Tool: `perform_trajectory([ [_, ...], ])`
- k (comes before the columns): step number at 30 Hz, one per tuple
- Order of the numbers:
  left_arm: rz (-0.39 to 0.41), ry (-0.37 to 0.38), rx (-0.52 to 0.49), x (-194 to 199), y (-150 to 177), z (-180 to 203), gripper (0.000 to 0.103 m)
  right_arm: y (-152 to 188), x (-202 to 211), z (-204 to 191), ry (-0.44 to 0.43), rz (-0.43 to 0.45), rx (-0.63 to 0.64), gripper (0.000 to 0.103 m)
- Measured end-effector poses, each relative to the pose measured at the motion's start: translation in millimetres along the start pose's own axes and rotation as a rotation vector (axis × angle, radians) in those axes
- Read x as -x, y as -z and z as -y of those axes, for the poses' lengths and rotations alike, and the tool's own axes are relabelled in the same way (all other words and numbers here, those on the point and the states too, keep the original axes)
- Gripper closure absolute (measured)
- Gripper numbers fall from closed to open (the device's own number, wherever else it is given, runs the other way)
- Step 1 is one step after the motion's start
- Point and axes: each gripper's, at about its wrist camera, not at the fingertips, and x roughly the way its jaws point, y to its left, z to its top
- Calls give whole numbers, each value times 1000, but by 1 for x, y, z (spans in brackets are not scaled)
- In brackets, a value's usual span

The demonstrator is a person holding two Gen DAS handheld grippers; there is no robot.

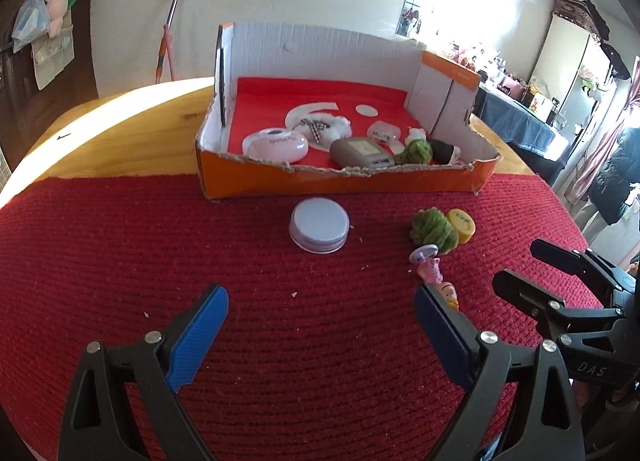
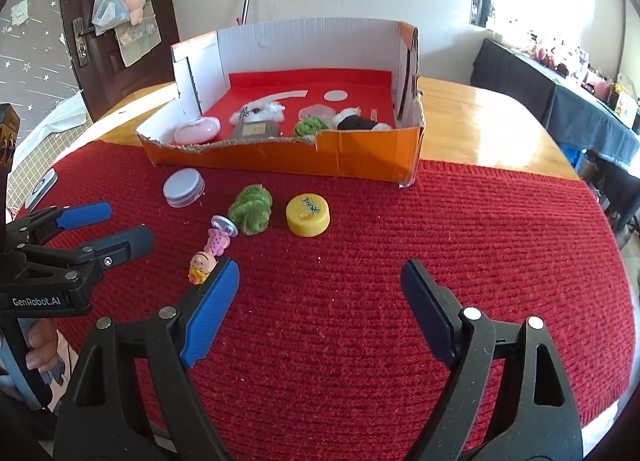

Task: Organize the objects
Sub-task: 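Withdraw both tools from the box back over the rug, then grasp the white round tin with the left tool while the right tool grasps the yellow round lid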

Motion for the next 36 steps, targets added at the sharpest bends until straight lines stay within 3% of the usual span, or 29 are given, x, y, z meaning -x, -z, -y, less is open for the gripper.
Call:
perform_trajectory([
  [18, -52, -23, -7, -21, -14, -3, 7, -10, -20, 7, 8, -56, -6, 20],
  [36, -96, -57, -67, -43, -38, -5, 11, -31, -51, 8, 32, -132, 68, 20],
])
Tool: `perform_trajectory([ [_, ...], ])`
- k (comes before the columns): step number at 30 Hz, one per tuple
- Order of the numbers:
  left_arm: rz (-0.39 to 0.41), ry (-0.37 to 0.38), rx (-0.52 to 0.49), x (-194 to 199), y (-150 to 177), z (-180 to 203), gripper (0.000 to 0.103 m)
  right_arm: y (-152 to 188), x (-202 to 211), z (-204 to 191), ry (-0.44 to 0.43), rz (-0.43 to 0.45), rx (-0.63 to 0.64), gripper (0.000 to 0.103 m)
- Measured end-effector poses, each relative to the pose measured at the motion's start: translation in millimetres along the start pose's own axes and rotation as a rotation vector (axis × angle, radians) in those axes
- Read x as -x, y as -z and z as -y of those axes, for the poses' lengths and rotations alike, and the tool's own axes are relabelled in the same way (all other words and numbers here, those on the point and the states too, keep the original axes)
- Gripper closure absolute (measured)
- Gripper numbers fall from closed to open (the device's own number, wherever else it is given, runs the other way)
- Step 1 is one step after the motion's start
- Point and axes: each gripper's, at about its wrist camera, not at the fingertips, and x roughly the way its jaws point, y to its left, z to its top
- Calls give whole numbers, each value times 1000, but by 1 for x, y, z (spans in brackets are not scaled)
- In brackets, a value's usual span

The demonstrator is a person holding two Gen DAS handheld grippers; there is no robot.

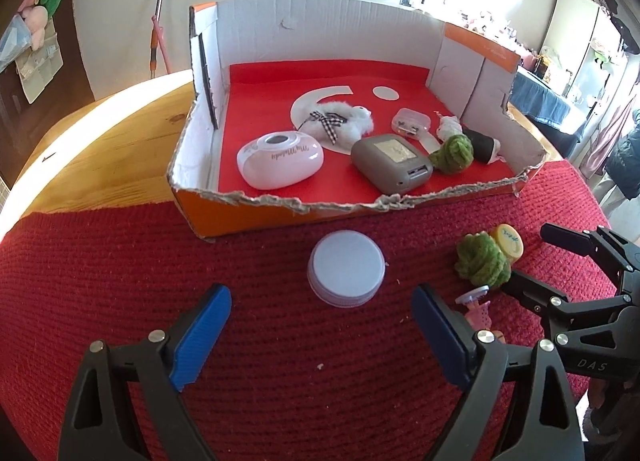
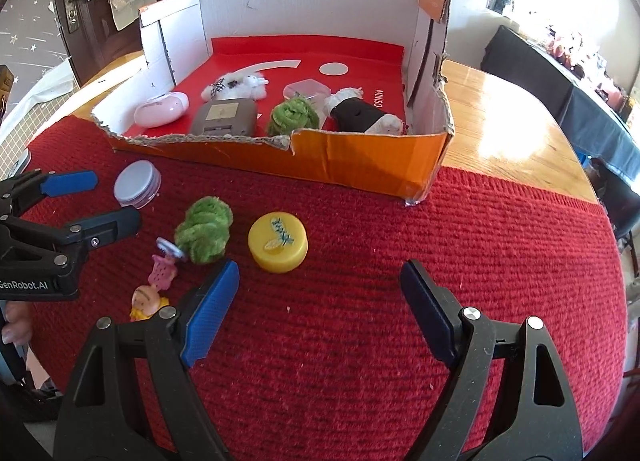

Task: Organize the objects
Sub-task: 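Grasp the white round tin with the left tool while the right tool grasps the yellow round lid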

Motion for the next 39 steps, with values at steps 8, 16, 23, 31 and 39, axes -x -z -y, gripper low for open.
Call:
perform_trajectory([
  [8, 8, -8, -27, -4, -5, 2, 18, -8, -7, 0, -8, -5, 10, 21],
  [16, 17, 16, -43, -4, -7, 5, 31, -10, -9, -2, -15, 1, 18, 27],
  [23, 22, 32, -56, -3, -7, 9, 42, -12, -8, -5, -34, 11, 28, 44],
  [31, 25, 42, -62, -1, -6, 10, 61, -11, -7, -10, -74, 23, 43, 70],
  [39, 32, 59, -60, 6, -4, 12, 61, -9, 2, -8, -96, 39, 30, 74],
])
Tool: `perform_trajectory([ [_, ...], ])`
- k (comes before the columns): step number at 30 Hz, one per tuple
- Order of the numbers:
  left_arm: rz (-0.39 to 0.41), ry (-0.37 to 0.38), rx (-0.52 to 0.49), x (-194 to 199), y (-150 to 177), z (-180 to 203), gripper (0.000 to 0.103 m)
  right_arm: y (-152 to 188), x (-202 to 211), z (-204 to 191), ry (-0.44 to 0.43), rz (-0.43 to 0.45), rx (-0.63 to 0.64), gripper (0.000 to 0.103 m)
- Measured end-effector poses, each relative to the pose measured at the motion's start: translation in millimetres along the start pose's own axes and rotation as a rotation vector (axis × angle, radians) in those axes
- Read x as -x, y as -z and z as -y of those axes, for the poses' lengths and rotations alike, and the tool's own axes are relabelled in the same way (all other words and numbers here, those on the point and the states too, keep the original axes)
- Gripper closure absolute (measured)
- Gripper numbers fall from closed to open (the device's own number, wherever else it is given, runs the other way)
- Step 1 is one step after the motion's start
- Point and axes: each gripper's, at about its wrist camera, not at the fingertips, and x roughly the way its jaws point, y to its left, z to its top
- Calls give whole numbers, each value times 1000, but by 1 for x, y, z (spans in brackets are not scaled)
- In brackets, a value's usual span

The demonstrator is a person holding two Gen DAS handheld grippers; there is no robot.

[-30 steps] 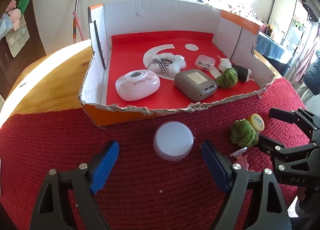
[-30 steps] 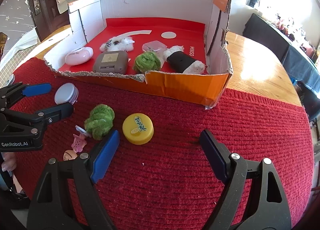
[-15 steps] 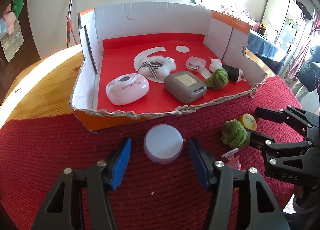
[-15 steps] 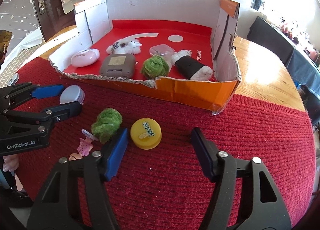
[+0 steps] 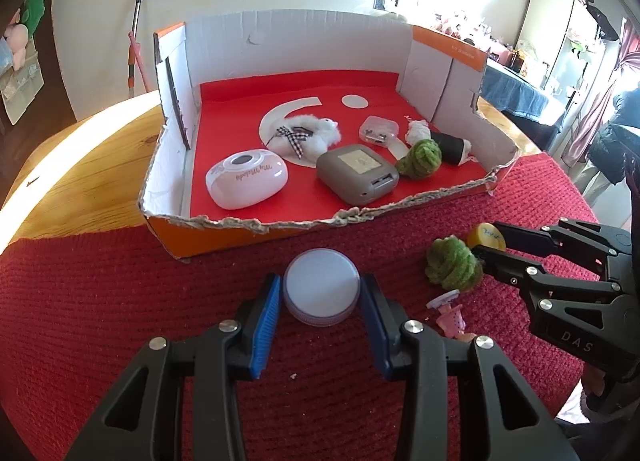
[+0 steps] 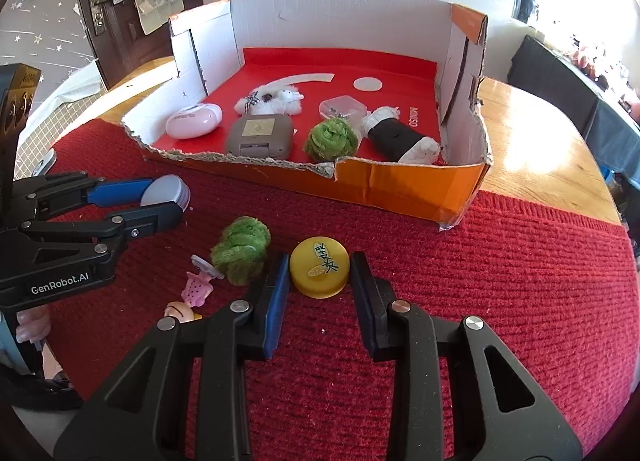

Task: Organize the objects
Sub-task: 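Grasp the white round tin with the left tool while the right tool grasps the yellow round lid, then lift and carry the white tin and yellow lid into the orange box with both tools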

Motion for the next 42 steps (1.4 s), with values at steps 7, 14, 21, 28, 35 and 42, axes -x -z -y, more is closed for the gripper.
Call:
perform_trajectory([
  [7, 25, -2, -2, 10, 1, 2, 61, 0, 10, -2, 0, 20, 1, 74],
  [14, 42, -5, 2, 19, 2, 2, 61, 1, 17, -3, 4, 34, 1, 74],
  [21, 50, -7, 4, 23, 2, 2, 61, 2, 21, -5, 10, 38, 15, 74],
  [28, 60, -1, 2, 31, 2, 4, 61, 2, 26, -6, 13, 49, 20, 74],
  [35, 74, 5, -3, 37, 2, 8, 61, 0, 30, -7, 15, 60, 25, 74],
  [42, 89, 6, -11, 42, 2, 10, 61, 0, 29, -8, 16, 54, 31, 74],
])
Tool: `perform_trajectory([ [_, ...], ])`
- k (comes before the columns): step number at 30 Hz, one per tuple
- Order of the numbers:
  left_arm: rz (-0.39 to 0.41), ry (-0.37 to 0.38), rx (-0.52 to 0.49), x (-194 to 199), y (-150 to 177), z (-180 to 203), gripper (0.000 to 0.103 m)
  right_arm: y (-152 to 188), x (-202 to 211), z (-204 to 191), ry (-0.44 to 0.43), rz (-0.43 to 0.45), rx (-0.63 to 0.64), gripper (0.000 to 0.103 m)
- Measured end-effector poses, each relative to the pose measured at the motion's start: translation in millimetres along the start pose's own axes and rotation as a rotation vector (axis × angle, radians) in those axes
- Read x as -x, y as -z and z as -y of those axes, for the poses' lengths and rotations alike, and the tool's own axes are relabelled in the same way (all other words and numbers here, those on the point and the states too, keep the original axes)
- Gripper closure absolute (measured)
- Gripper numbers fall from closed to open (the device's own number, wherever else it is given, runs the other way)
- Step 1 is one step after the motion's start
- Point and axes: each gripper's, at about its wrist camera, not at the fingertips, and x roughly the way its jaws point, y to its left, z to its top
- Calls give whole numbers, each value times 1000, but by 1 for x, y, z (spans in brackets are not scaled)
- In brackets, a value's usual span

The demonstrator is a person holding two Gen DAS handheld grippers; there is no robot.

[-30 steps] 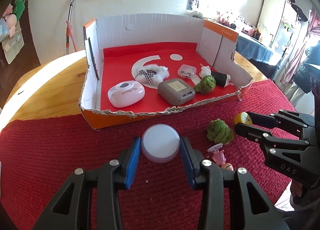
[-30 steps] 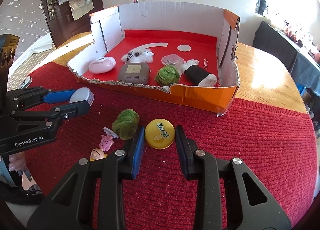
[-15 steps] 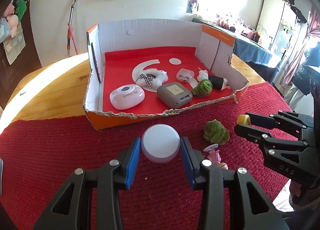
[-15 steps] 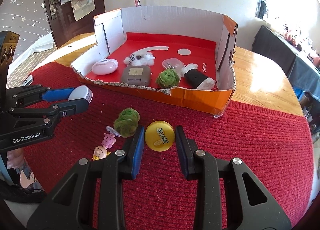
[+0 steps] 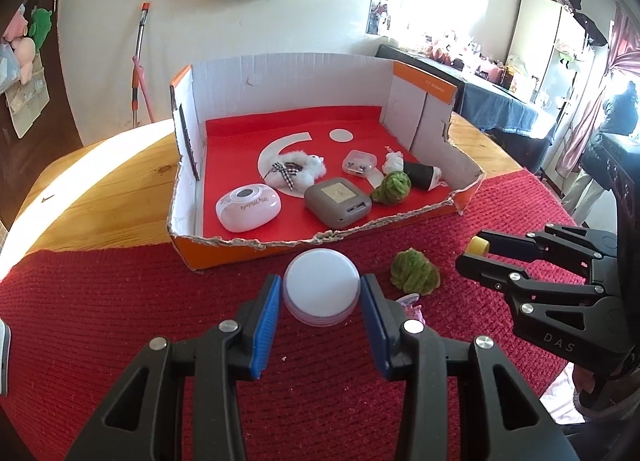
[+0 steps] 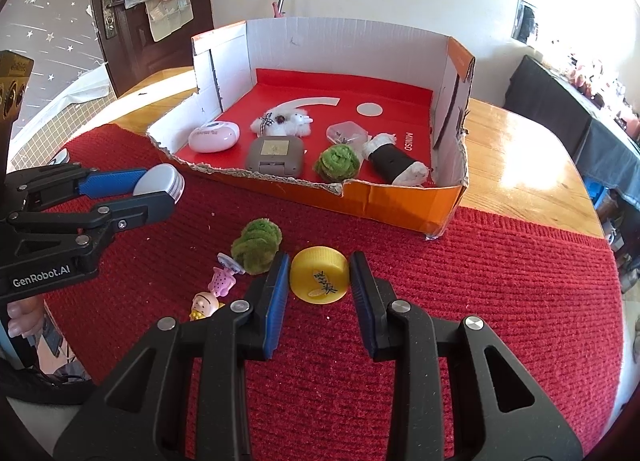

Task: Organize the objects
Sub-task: 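Lift and carry the white tin and yellow lid into the orange box with both tools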

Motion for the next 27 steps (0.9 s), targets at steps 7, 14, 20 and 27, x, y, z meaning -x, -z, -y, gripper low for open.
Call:
perform_trajectory([
  [7, 20, 3, -4, 7, -1, 1, 61, -5, 15, -1, 7, 38, 7, 74],
  [14, 38, 8, -7, 13, -4, 2, 61, -12, 29, -4, 12, 78, 20, 74],
  [20, 43, 8, -5, 15, -5, 1, 61, -14, 29, -5, 13, 75, 20, 74],
  [27, 54, 47, -16, 17, -27, 3, 61, -37, 32, -1, 8, 101, 34, 74],
])
